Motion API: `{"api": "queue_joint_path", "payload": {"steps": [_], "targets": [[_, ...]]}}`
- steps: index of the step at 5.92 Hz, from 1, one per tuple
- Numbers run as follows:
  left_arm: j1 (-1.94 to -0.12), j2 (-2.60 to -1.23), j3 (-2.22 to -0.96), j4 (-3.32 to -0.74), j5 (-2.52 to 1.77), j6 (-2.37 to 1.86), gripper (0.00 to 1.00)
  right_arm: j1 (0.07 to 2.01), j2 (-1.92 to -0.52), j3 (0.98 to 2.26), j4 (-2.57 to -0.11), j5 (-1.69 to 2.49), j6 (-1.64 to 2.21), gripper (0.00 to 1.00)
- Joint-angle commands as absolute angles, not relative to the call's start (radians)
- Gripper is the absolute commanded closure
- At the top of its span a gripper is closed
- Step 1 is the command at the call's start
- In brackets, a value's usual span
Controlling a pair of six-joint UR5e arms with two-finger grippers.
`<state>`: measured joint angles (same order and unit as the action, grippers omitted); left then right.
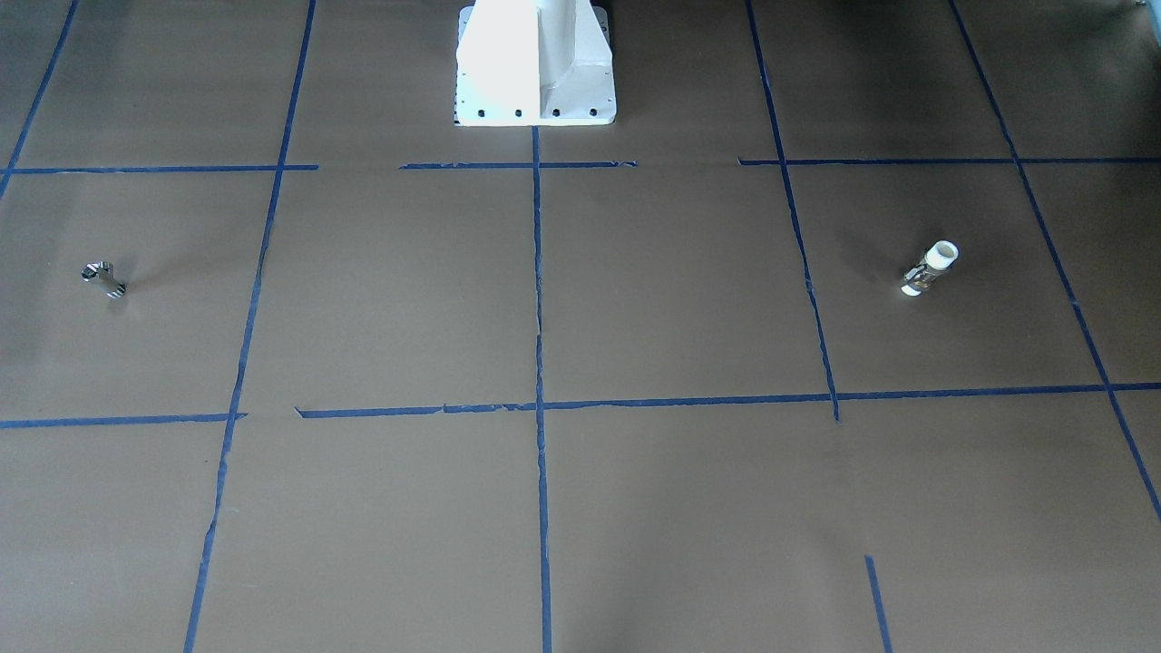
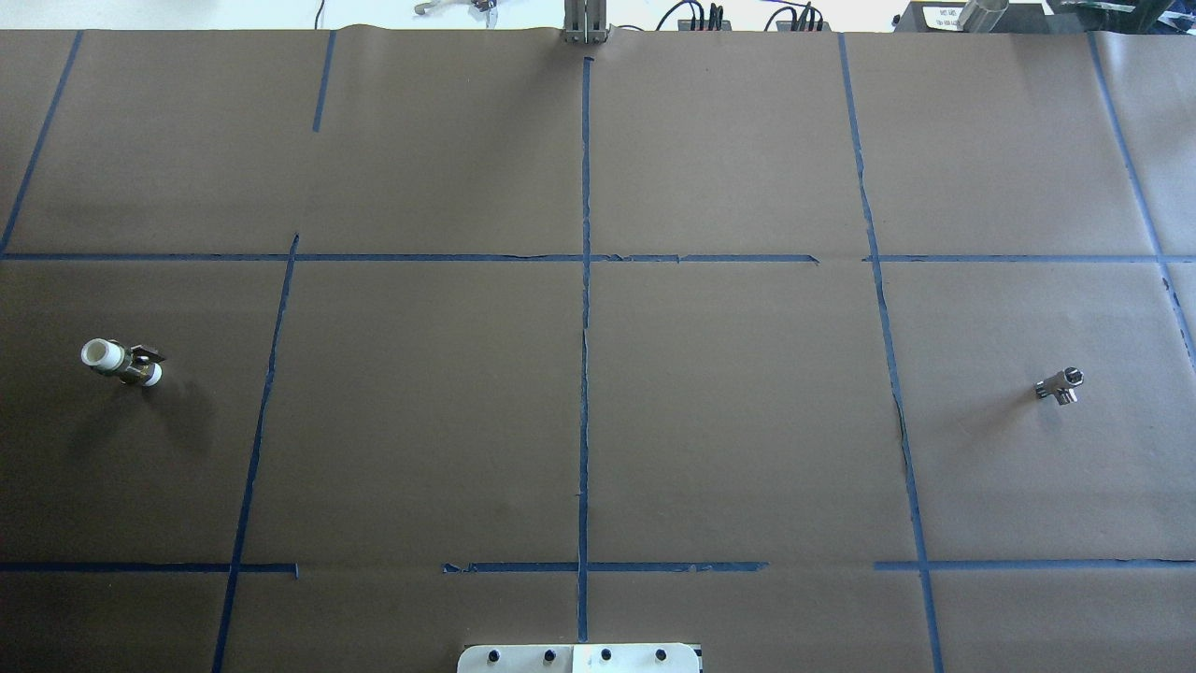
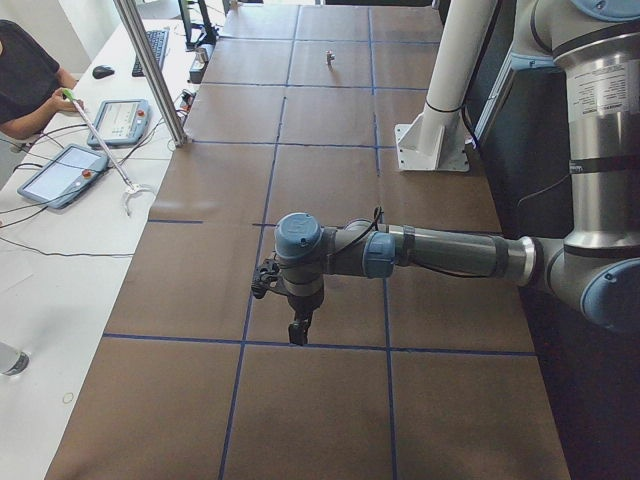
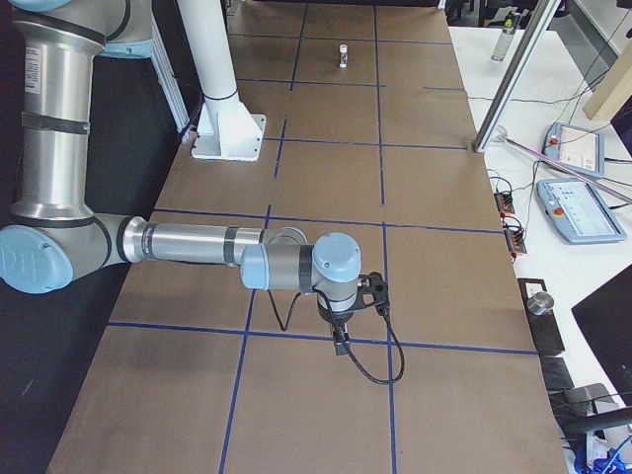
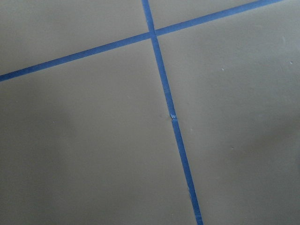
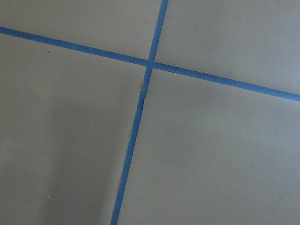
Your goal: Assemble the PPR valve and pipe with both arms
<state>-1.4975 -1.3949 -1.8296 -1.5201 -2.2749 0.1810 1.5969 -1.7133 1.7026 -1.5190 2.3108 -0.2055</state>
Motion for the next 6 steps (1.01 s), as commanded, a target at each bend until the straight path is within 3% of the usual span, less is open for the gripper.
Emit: {"api": "queue_joint_path", "payload": {"steps": [1, 5, 6], "targets": [[-1.496, -1.393, -1.822, -1.528, -2.283, 0.181, 0.00, 1.597, -1.713, 1.701, -1.519, 2.313, -0.206, 0.00], [-1.490, -1.365, -1.858, -1.564, -2.321, 0.186, 0.00, 1.597, -1.762, 1.706, -1.502, 2.350, -0.210, 0.00], [-1.444, -1.367, -1.858, -1.625, -2.335, 0.184, 0.00, 1.595, -1.799, 1.700, -1.389, 2.368, -0.209, 0.00]]}}
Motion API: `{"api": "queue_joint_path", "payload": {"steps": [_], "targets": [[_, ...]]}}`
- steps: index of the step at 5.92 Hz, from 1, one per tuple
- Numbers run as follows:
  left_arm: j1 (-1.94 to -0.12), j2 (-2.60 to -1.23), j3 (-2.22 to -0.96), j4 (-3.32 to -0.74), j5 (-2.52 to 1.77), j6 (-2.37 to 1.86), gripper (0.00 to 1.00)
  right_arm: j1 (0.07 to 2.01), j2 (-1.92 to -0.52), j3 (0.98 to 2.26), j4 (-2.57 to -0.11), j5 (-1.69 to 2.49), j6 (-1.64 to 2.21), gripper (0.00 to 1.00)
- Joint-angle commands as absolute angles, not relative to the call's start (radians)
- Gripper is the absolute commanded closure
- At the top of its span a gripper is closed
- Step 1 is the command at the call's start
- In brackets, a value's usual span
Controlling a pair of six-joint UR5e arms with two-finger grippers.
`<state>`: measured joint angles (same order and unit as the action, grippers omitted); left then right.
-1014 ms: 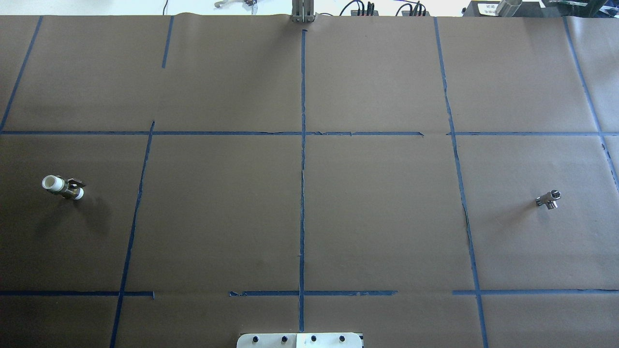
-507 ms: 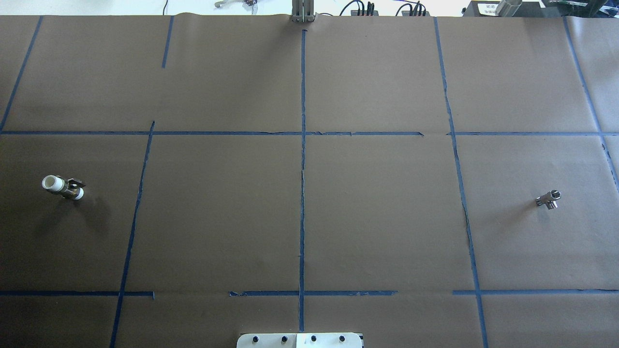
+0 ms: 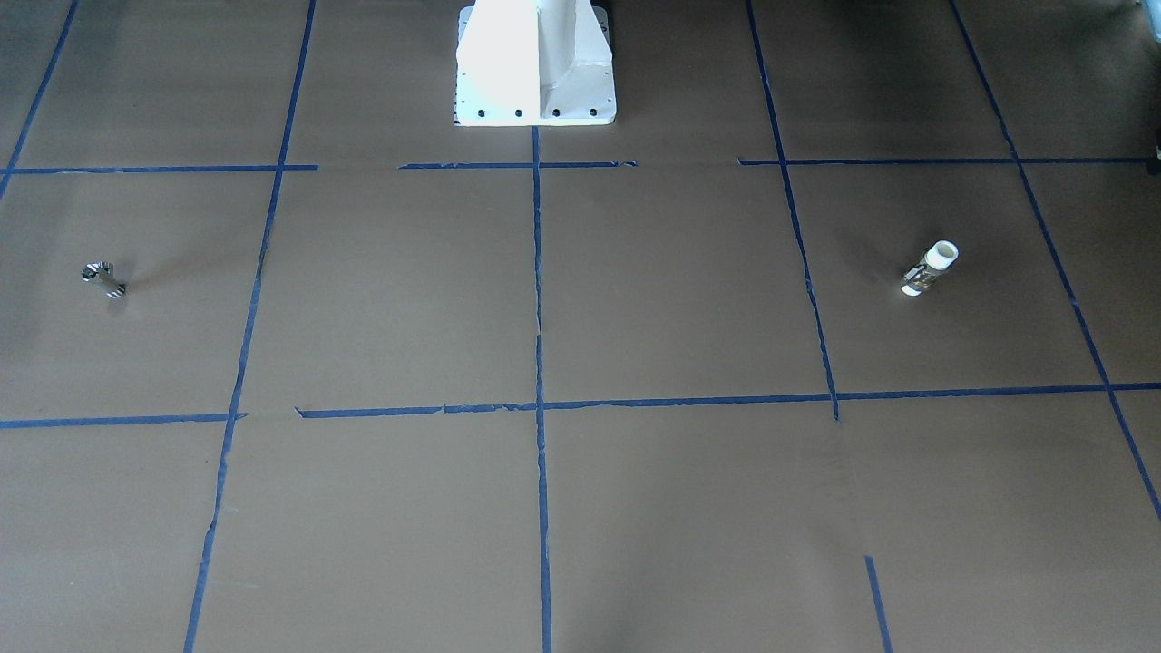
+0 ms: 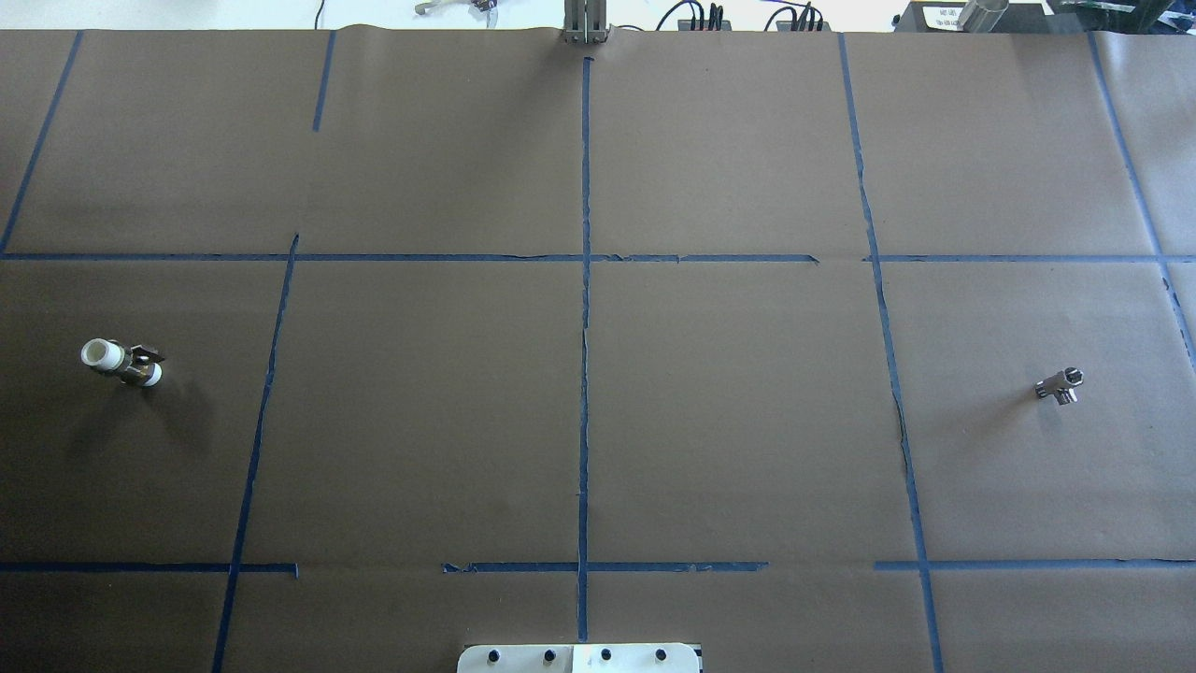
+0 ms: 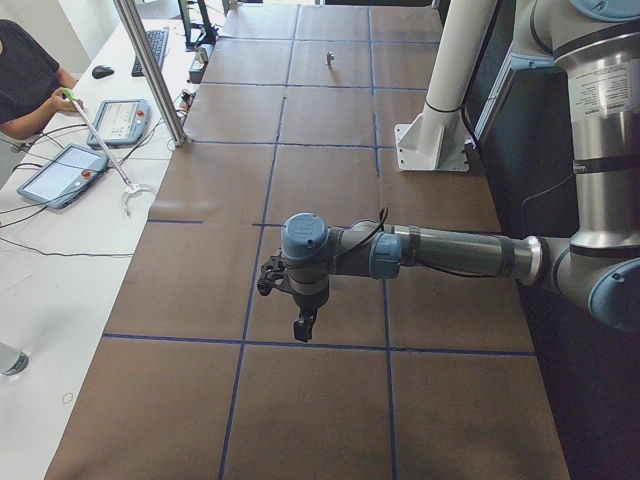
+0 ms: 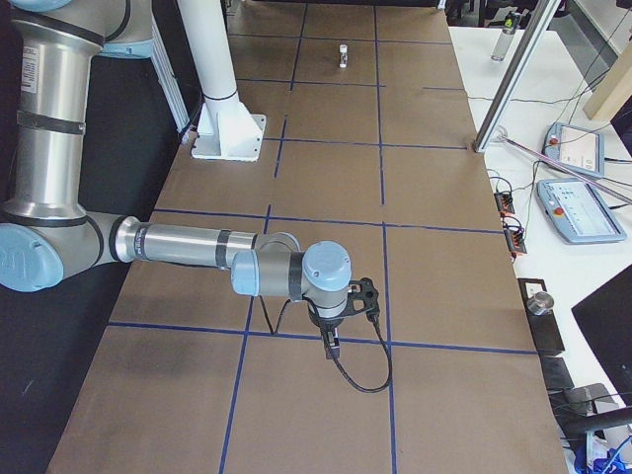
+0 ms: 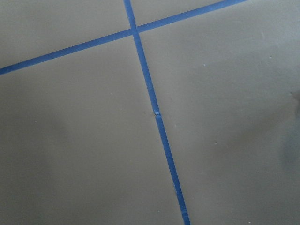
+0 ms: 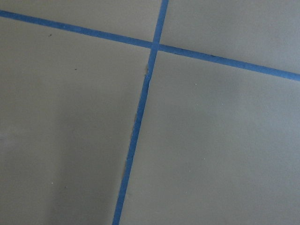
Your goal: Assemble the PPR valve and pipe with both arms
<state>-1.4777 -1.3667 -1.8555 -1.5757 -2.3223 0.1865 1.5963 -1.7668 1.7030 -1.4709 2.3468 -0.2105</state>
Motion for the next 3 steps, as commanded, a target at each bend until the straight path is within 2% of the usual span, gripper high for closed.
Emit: {"api": "queue_joint_path", "payload": {"steps": [1, 3], "targets": [[-1.386, -1.365, -1.858, -1.688, -2.335, 0.180, 0.00, 1.591, -1.831, 1.694, -1.296, 2.370, -0.206, 0.00], [-1.335, -1.379, -1.868, -1.747, -2.357, 0.043, 0.00, 1.562, -1.832, 1.695, -1.275, 2.372, -0.206, 0.00]]}}
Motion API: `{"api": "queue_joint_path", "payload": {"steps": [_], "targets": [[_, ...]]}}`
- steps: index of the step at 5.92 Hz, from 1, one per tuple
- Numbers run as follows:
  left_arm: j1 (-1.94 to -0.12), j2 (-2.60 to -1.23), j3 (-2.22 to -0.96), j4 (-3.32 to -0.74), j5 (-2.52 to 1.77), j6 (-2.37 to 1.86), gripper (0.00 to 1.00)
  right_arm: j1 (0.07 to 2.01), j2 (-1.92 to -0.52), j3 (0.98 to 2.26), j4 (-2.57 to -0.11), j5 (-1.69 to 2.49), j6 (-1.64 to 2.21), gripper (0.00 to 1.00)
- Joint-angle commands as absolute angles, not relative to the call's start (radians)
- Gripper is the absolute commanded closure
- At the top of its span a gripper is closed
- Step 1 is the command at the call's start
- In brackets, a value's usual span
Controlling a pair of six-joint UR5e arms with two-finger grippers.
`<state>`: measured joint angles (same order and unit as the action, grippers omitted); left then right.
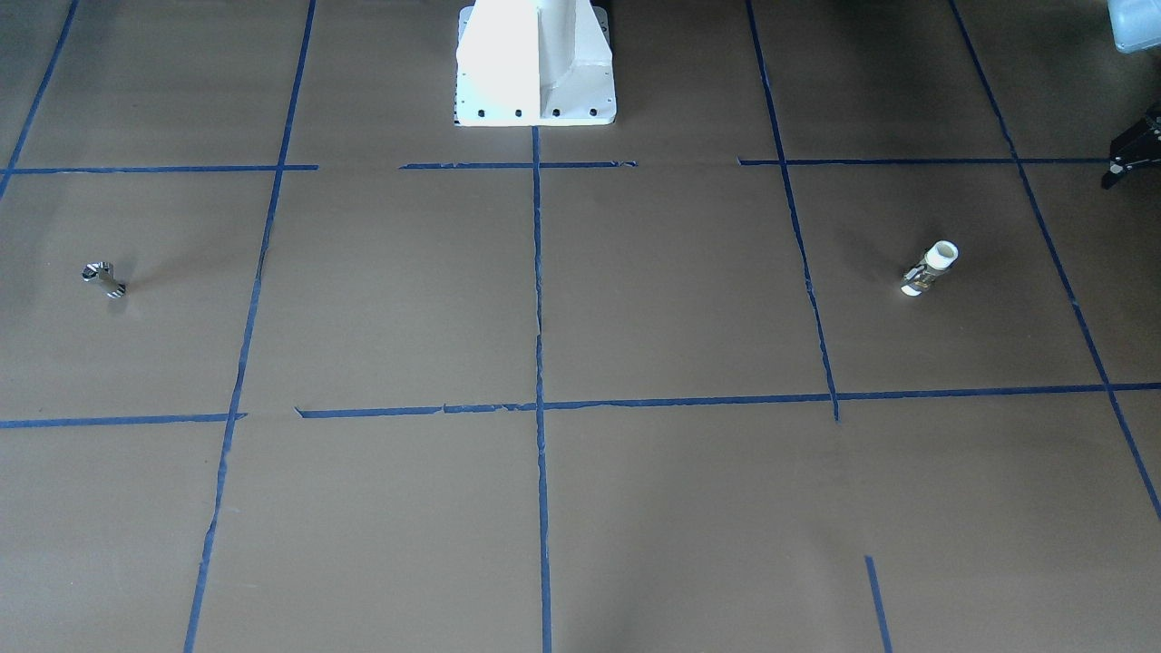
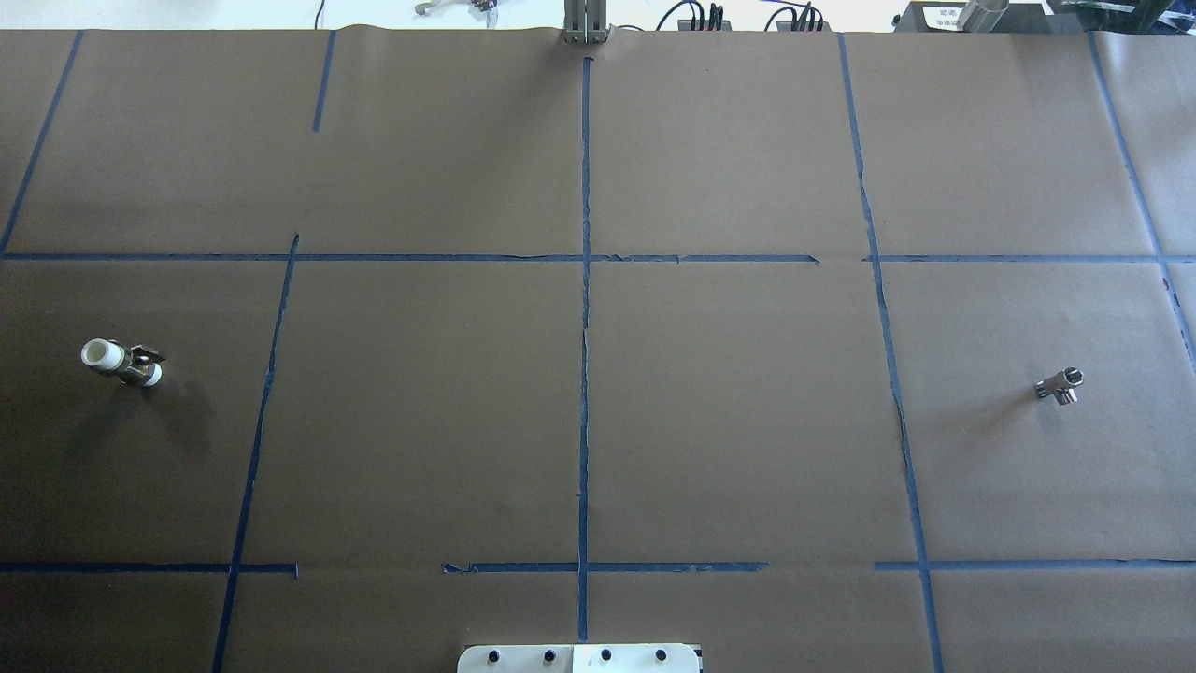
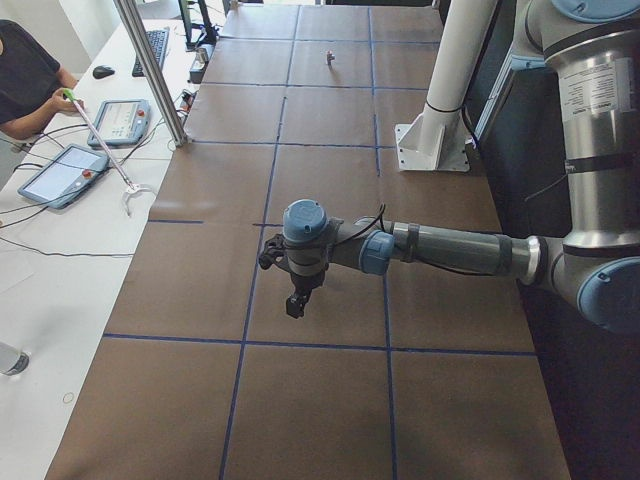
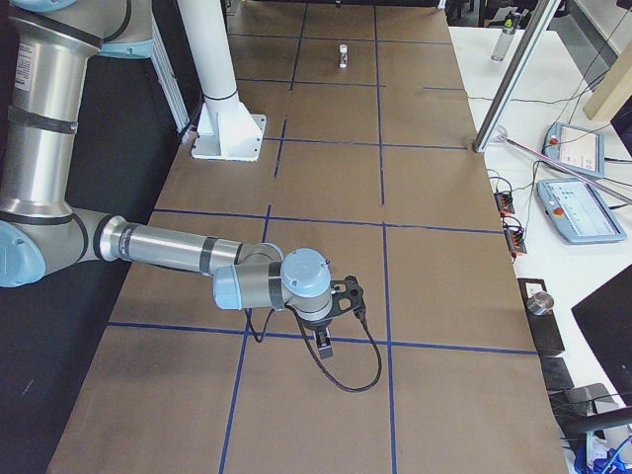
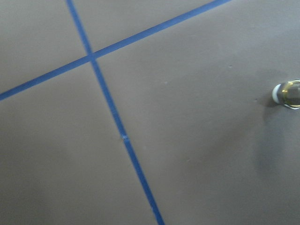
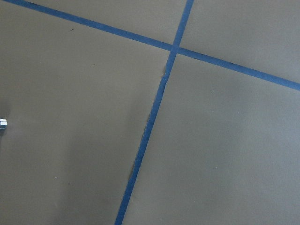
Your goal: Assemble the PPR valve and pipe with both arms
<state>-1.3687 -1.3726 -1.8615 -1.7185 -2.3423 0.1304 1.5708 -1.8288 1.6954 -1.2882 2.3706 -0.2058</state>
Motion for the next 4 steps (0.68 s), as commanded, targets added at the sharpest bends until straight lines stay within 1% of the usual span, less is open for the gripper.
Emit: {"api": "queue_joint_path", "payload": {"steps": [1, 2, 3, 4], "targets": [[-1.266, -1.379, -1.870, -1.822, -2.387, -0.188, 0.00, 1.557, -1.830, 1.698, -1.275, 2.372, -0.207, 0.00], [-1.167, -1.382, -1.868, -1.950, -2.379, -0.395, 0.00, 1.543, -1.827, 1.709, -1.275, 2.373, -0.207, 0.00], [-1.102, -1.437, -1.867, -1.979, -2.375, -0.545, 0.00, 1.505, -1.818, 1.712, -1.276, 2.364, -0.206, 0.00], [-1.056, -1.457, -1.865, -1.979, -2.334, -0.589, 0.00, 1.474, -1.789, 1.712, -1.293, 2.362, -0.206, 0.00]]}}
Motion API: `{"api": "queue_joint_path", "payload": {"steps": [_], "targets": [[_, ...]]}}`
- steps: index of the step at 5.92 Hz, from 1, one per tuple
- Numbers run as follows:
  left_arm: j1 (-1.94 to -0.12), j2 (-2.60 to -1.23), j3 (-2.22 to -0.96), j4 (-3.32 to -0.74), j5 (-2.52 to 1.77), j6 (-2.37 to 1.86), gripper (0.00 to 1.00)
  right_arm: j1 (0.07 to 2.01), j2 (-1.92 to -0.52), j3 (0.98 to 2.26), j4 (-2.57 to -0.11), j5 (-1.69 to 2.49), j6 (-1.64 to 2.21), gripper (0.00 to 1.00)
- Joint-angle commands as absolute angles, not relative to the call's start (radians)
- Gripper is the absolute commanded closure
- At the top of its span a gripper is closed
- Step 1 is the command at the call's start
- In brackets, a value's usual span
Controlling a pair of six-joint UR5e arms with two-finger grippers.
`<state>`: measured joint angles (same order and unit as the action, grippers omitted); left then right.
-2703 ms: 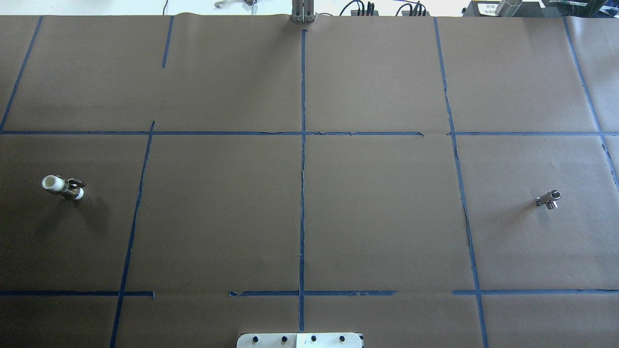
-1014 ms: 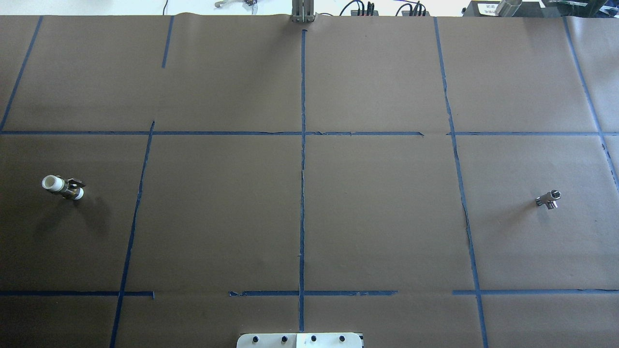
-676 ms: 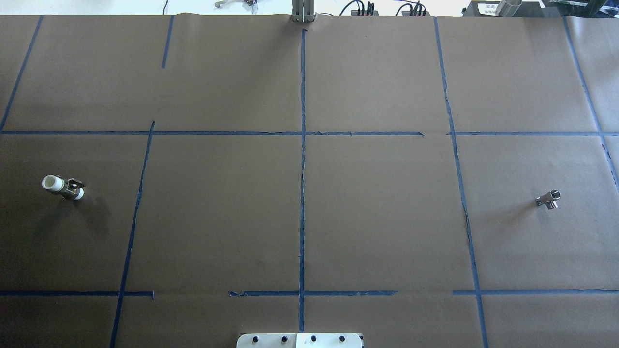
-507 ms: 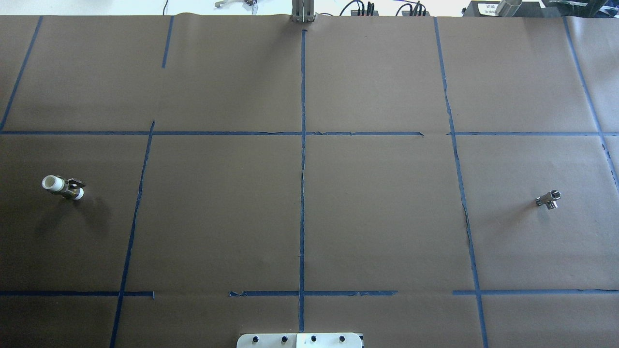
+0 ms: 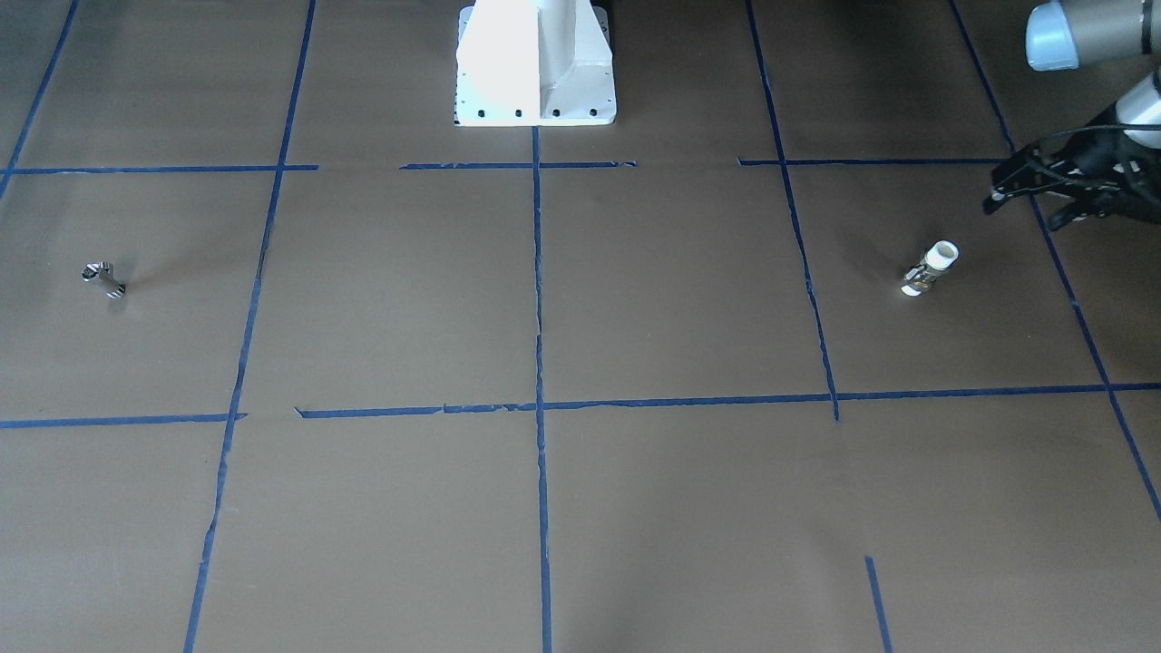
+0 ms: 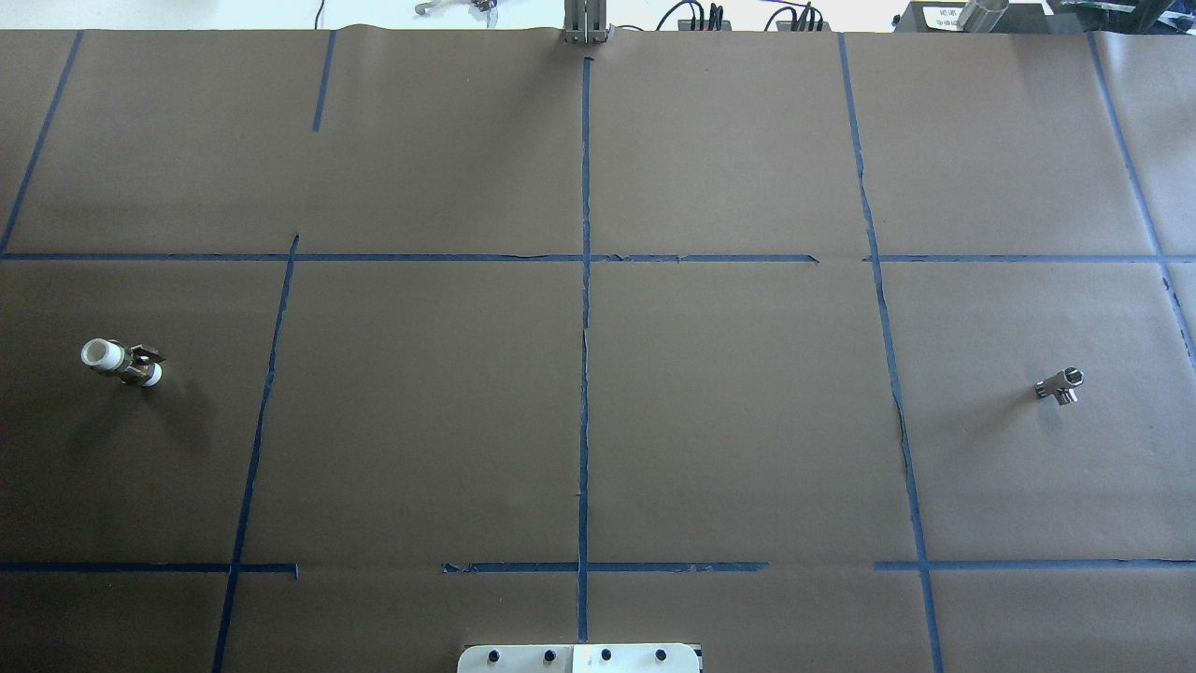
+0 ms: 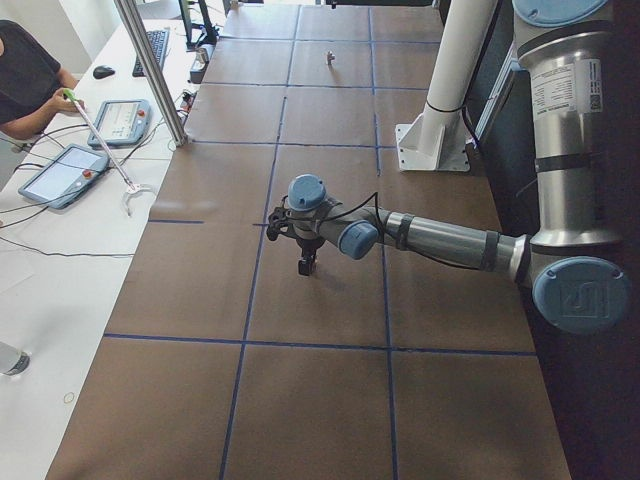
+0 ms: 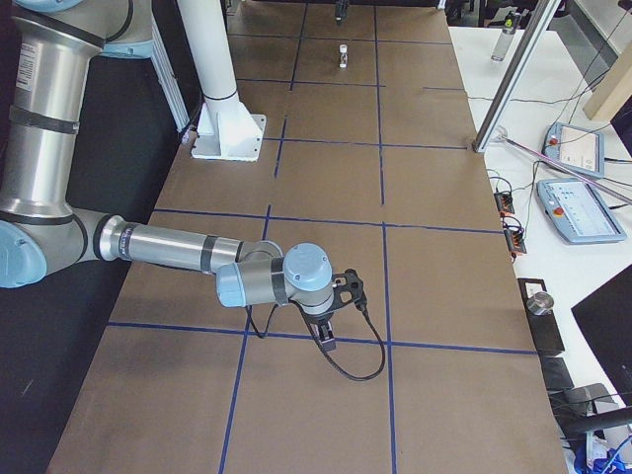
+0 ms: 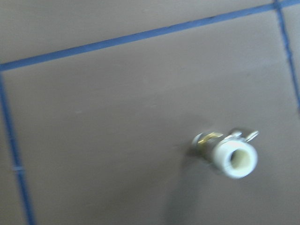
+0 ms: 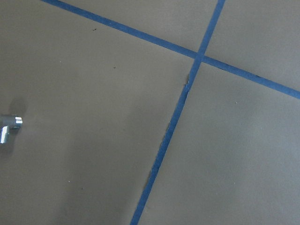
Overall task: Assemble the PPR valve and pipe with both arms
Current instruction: 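Lower the left gripper onto the white pipe fitting and grasp it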
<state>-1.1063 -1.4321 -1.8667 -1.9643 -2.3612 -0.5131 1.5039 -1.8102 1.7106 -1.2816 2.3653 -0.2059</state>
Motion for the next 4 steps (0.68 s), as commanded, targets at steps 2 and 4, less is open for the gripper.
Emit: {"api": "queue_joint_path", "payload": {"steps": [2, 4], "targets": [[-0.985, -1.485, -1.839, -1.977, -2.252, -0.595, 0.00, 1.474, -1.796, 1.709, -1.285, 2.359, -0.206, 0.00], [-0.960, -1.493, -1.806, -1.980, -2.249, -0.589, 0.00, 1.474, -1.795, 1.710, -1.282, 2.359, -0.207, 0.00]]}}
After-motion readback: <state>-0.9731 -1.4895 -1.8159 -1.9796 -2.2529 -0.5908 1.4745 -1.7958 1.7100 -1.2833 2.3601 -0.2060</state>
